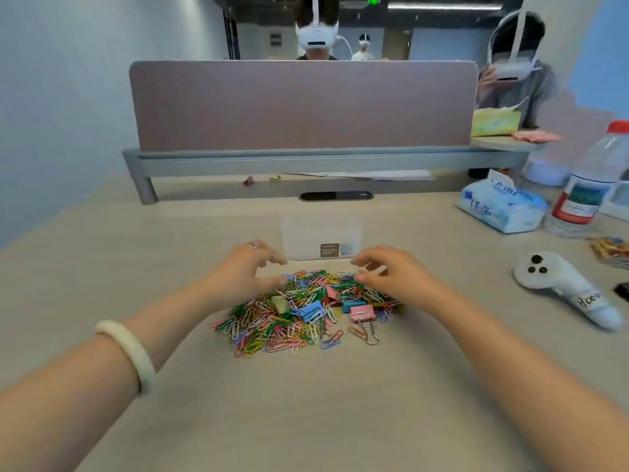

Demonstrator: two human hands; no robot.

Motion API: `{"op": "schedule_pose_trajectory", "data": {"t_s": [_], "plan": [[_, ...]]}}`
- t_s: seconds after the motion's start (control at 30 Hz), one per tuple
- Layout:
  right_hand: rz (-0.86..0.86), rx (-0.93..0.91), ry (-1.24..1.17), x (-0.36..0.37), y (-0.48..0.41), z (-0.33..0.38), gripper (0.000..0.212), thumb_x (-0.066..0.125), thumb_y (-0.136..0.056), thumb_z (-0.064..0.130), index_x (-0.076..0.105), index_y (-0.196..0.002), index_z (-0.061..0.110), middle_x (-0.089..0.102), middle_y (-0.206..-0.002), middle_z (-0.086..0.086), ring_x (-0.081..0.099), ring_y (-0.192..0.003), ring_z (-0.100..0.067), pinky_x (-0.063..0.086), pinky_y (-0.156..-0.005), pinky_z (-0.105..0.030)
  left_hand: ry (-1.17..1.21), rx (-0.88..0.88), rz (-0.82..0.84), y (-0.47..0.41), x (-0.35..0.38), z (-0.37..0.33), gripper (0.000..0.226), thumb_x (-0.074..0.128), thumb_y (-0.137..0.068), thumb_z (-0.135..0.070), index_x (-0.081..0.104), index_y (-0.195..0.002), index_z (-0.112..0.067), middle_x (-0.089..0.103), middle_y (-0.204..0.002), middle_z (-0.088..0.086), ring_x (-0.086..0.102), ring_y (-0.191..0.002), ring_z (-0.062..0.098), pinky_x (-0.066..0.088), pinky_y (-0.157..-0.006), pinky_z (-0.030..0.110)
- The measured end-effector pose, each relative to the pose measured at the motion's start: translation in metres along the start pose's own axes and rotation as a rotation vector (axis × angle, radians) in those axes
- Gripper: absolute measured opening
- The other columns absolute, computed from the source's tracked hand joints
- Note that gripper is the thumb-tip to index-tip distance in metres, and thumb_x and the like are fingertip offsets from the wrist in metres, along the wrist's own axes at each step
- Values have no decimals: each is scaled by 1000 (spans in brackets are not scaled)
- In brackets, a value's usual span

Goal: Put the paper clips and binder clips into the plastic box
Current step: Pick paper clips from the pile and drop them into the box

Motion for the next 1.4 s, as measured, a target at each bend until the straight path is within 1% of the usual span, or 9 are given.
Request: {"op": "schedule_pose_trajectory", "data": {"t_s": [0.27,0.53,0.67,0.77,0.87,1.0,1.17,1.27,1.4], "plan": [[263,15,179,13,-38,3,57,64,-80,41,44,-131,23,51,-127,-3,50,-110,-16,42,-96,-29,-49,-37,294,-38,24,-3,63,61,-80,-44,39,-134,-22,41,-134,6,41,-124,22,34,-107,36],[407,-50,129,12,-67,-3,48,70,-75,41,56,-119,28,57,-103,12,51,-89,-5,40,-71,-11,-88,106,392,-79,32,-6,48,70,-74,-36,53,-118,-23,56,-108,-3,50,-86,7,40,-73,16],[332,-48,-1,15,-63,-11,29,70,-77,35,65,-104,29,64,-98,14,56,-85,2,43,-76,-13,68,97,351,-81,32,4,29,73,-72,-34,65,-97,-23,66,-86,-7,51,-65,0,36,-56,8],[271,-43,-100,17,-61,-11,20,69,-79,27,69,-99,29,64,-90,20,57,-82,8,41,-74,-5,149,64,319,-78,33,8,26,74,-71,-33,68,-94,-21,70,-93,-2,61,-78,12,45,-70,21],[215,-1,-202,16,-60,-10,14,68,-79,26,71,-93,29,71,-93,11,62,-86,1,46,-78,-15,210,39,278,-76,31,9,23,74,-71,-32,68,-92,-24,70,-94,-2,63,-87,16,49,-81,33],[128,39,-297,13,-60,-12,11,67,-81,20,72,-91,22,68,-82,12,61,-67,6,49,-63,-11,205,33,191,-77,26,9,21,72,-73,-29,68,-93,-23,63,-87,-13,56,-81,4,43,-72,15],[58,73,-357,9,-56,-10,16,66,-82,15,67,-77,31,69,-78,4,60,-54,-2,55,-61,-26,242,25,84,-74,21,0,7,71,-76,-19,69,-80,-25,64,-86,-7,62,-84,12,49,-75,25],[53,56,-344,7,-54,-9,10,65,-83,15,69,-83,24,68,-79,5,59,-52,2,54,-61,-20,241,42,11,-75,20,-5,7,69,-77,-17,70,-84,-19,63,-86,-5,61,-81,14,50,-72,24],[53,49,-351,6,-53,-10,9,64,-84,14,70,-89,16,67,-79,8,59,-53,6,50,-56,-11,305,38,-131,-92,10,-9,9,66,-79,-12,69,-88,-12,62,-86,3,57,-66,12,44,-57,8]]}}
Point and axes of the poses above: each hand's wrist, its own y-axis away from the middle knuckle, its own x-axis out of the palm, z = x × y, the point moved 1 cm from there along -y, towards the middle knuckle
